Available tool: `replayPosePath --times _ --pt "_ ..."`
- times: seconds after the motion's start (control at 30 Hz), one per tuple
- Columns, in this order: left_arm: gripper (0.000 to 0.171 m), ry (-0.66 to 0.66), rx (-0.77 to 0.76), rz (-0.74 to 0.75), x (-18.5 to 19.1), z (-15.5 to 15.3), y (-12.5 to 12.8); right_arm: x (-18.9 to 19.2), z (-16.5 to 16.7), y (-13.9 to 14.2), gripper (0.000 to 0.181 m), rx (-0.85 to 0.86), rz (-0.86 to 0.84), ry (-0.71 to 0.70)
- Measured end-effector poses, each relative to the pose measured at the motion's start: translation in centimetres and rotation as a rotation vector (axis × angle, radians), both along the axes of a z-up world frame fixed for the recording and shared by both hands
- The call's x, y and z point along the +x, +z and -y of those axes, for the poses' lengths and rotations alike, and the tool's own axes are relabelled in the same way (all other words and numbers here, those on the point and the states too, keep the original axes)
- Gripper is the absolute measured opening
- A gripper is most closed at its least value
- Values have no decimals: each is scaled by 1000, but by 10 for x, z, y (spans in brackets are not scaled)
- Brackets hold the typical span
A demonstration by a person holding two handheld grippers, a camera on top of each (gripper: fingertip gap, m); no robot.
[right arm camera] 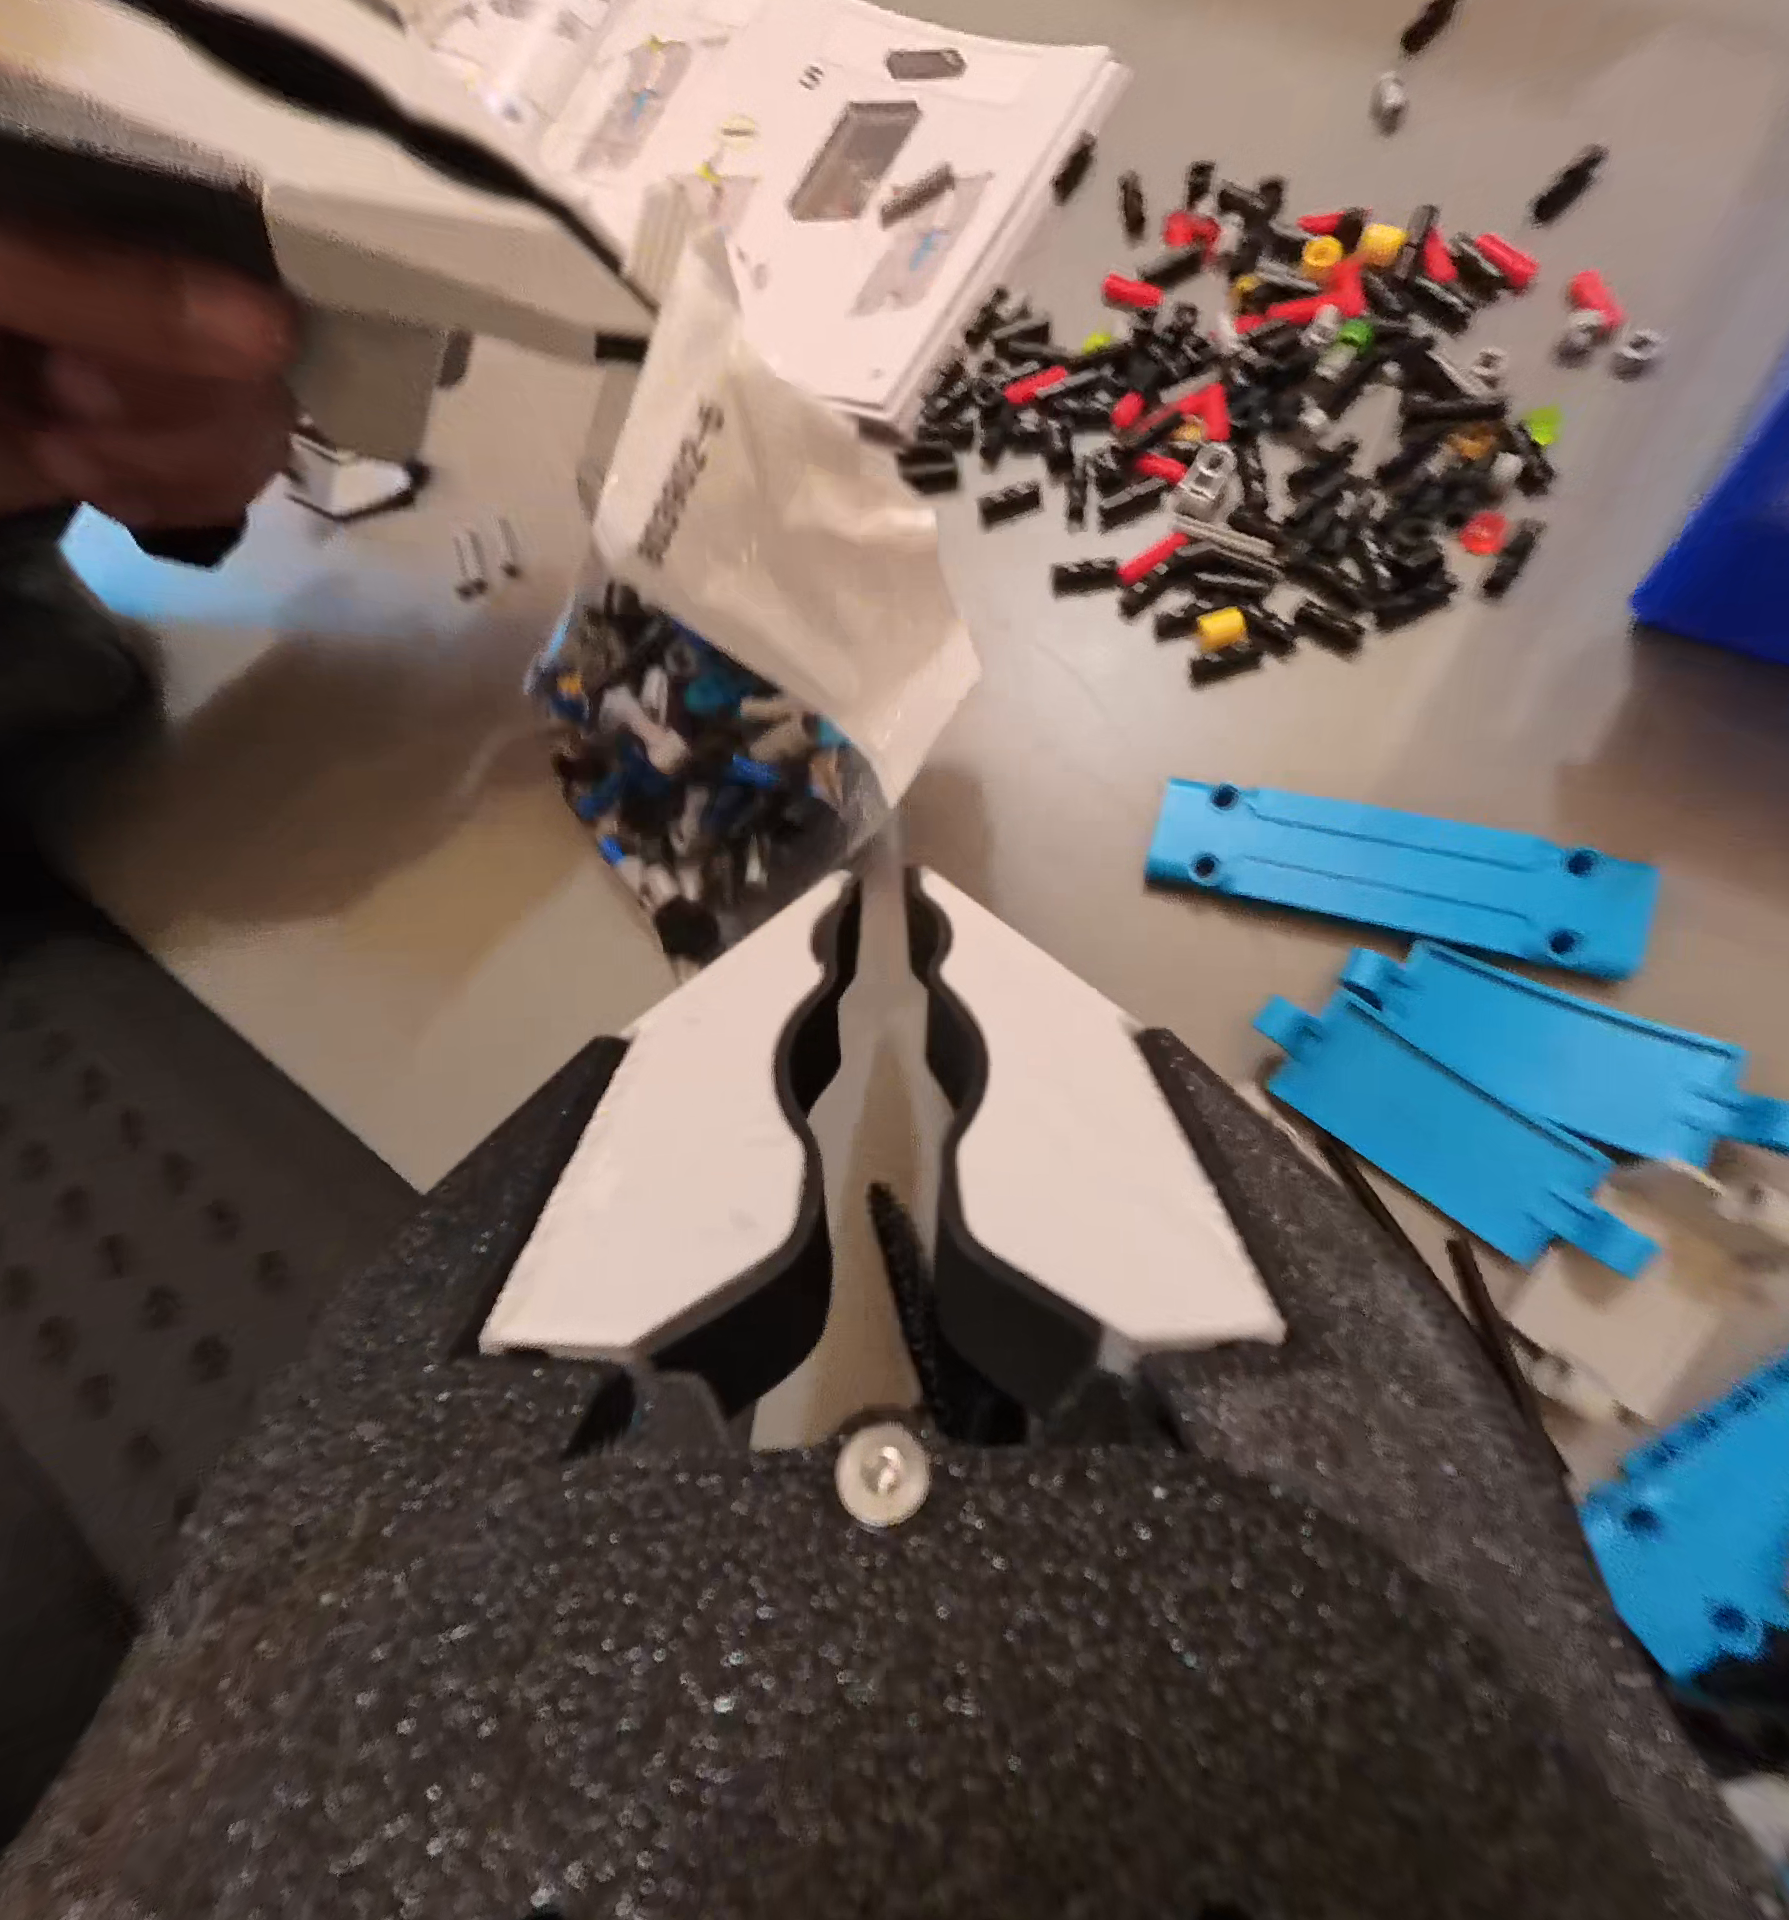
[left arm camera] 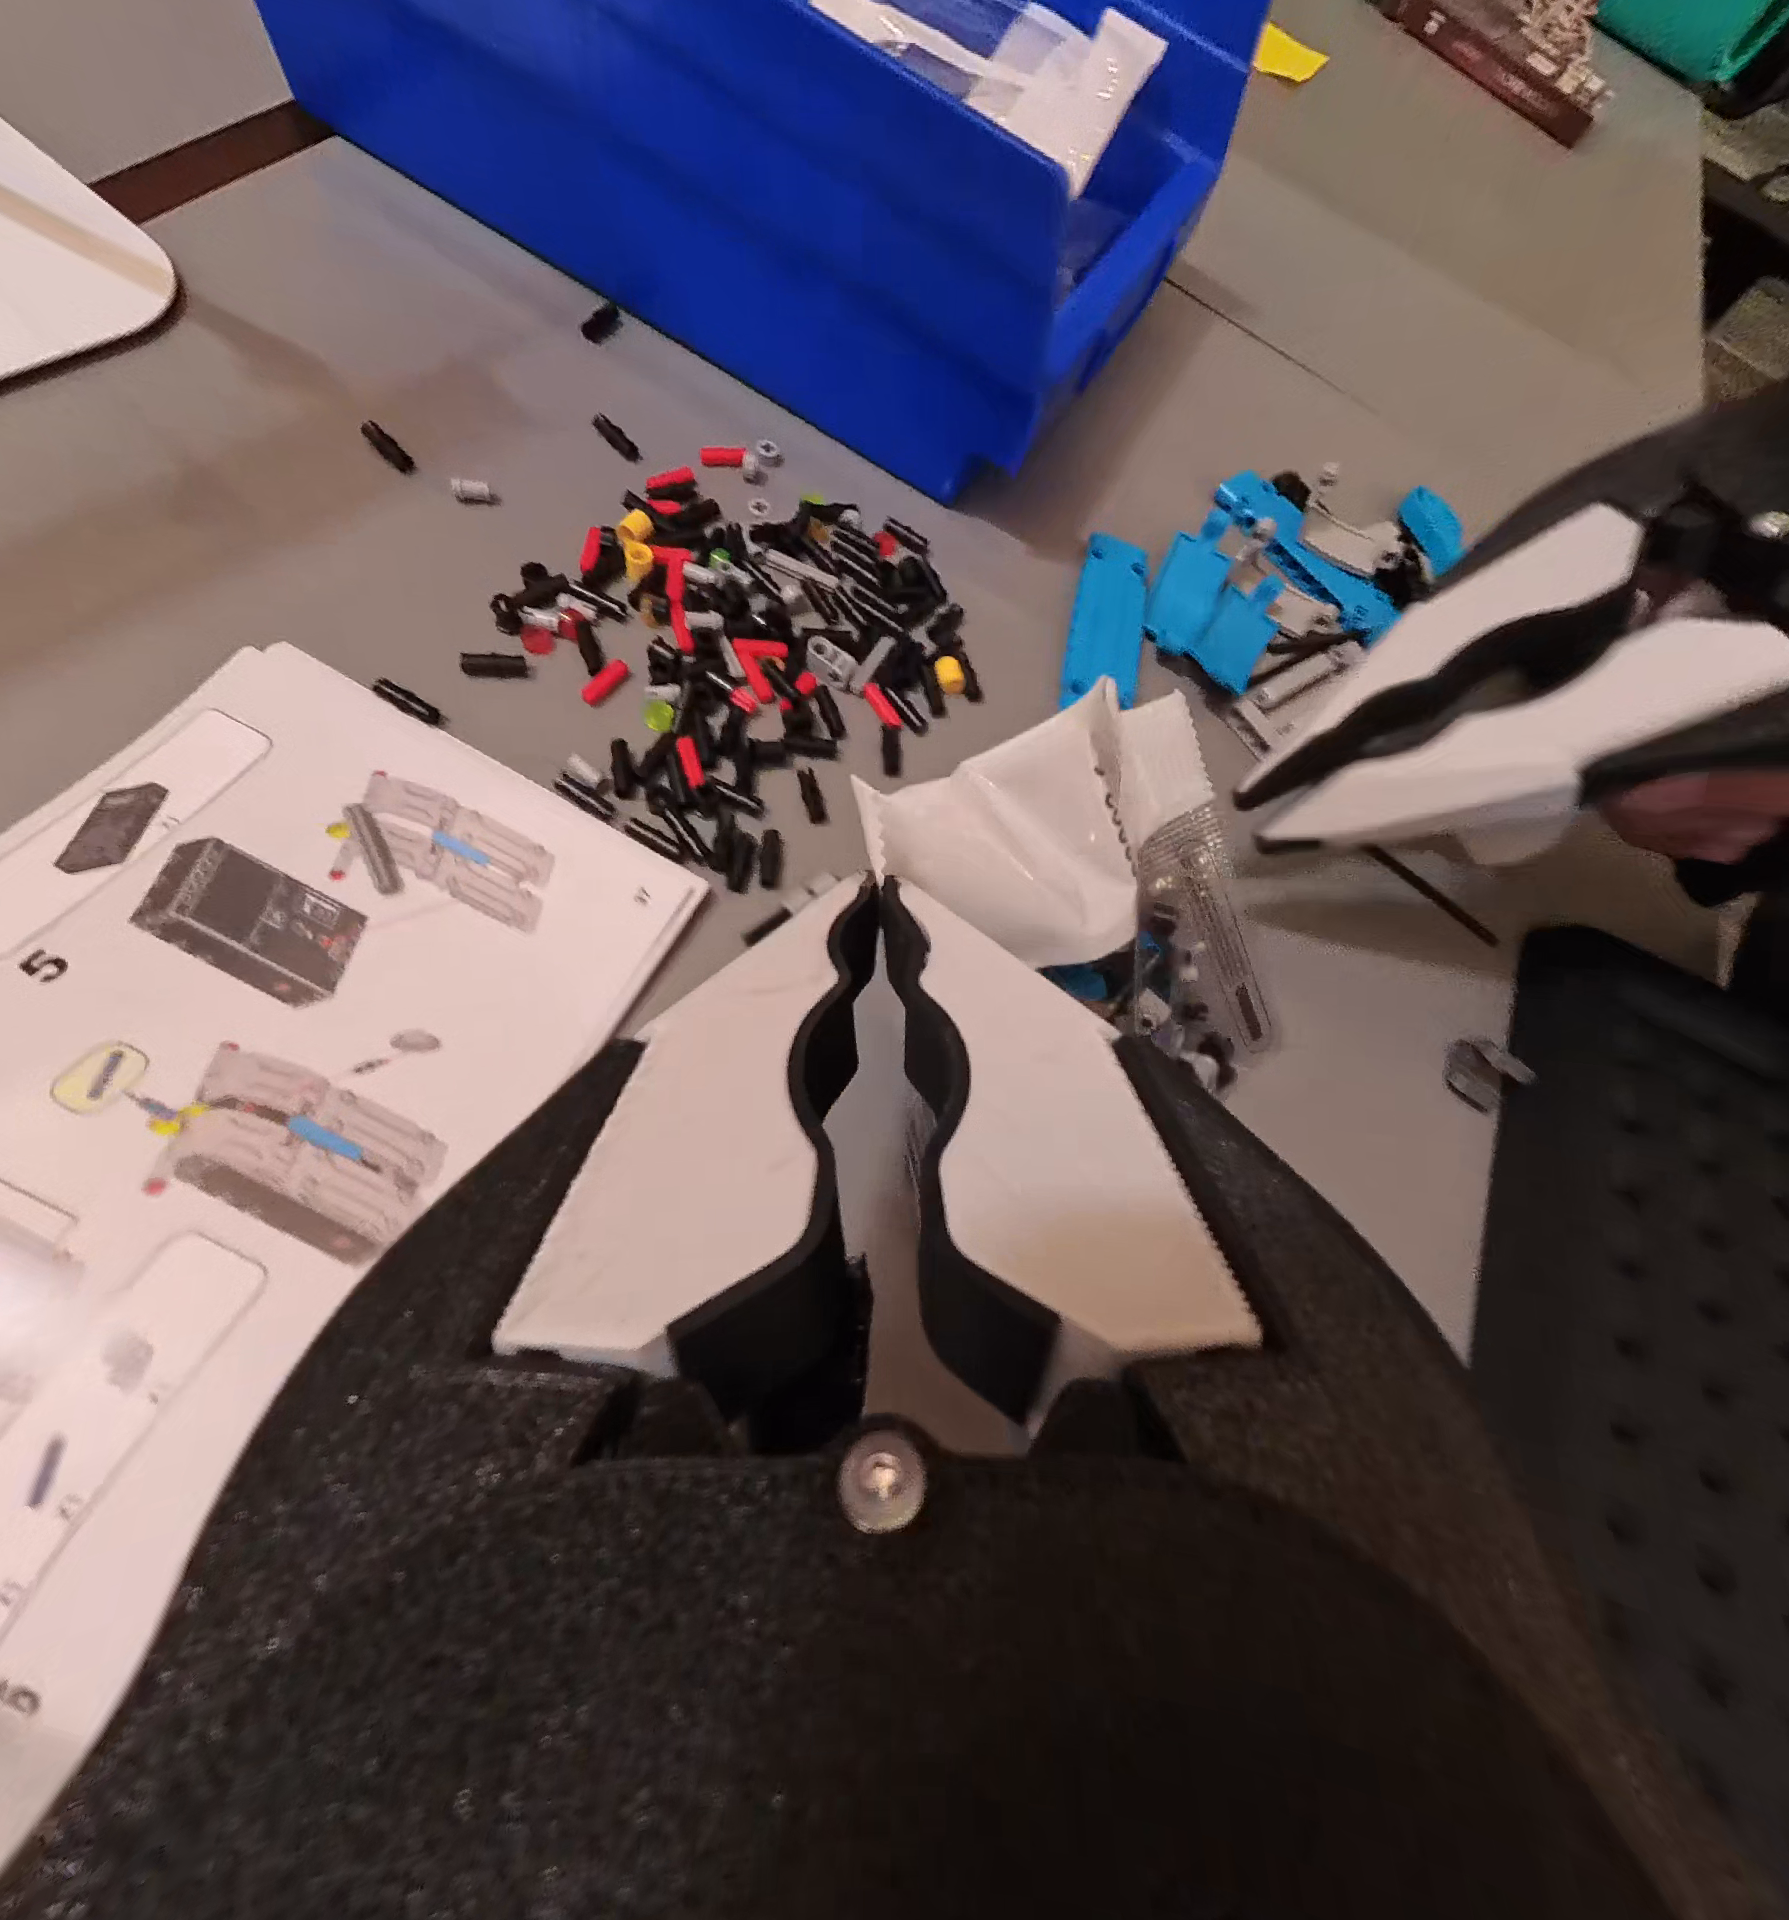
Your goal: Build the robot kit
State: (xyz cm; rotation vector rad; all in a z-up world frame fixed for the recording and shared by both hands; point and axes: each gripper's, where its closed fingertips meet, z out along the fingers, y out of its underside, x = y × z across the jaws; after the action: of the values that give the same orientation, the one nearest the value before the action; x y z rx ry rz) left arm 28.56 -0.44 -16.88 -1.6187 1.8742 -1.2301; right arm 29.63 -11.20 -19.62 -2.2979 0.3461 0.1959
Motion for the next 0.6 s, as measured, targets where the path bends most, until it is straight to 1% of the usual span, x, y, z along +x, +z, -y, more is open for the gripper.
replayPosePath --times 0.07,0.13,0.2,0.3,0.37,0.4,0.47,0.5,0.57,0.6 --pt "0 29 1 2 14 -8 -2 4 10 -4 20 -9 4 -14" --pt "0 49 -33 -3 25 -11 -3 2 13 -6 32 4 -4 -17" --pt "0 56 -43 -11 31 -13 -7 -6 11 -7 36 14 9 15" --pt "2 54 -41 -19 31 -15 -13 -14 5 -14 36 -17 88 52" --pt "22 68 -42 -20 22 -20 -11 -23 1 -20 36 -40 107 83" --pt "26 77 -25 -23 14 -24 -10 -23 0 -24 36 -65 126 84" --pt "25 65 66 -26 -8 -35 -10 -23 2 -32 36 -120 157 82" --pt "25 34 107 -42 -21 -35 -14 -23 3 -35 36 -140 169 82" --pt "25 -77 156 -107 -46 -23 -28 -24 2 -33 35 -129 200 87" --pt "25 -131 205 -131 -56 -17 -36 -24 1 -32 35 -130 225 97"
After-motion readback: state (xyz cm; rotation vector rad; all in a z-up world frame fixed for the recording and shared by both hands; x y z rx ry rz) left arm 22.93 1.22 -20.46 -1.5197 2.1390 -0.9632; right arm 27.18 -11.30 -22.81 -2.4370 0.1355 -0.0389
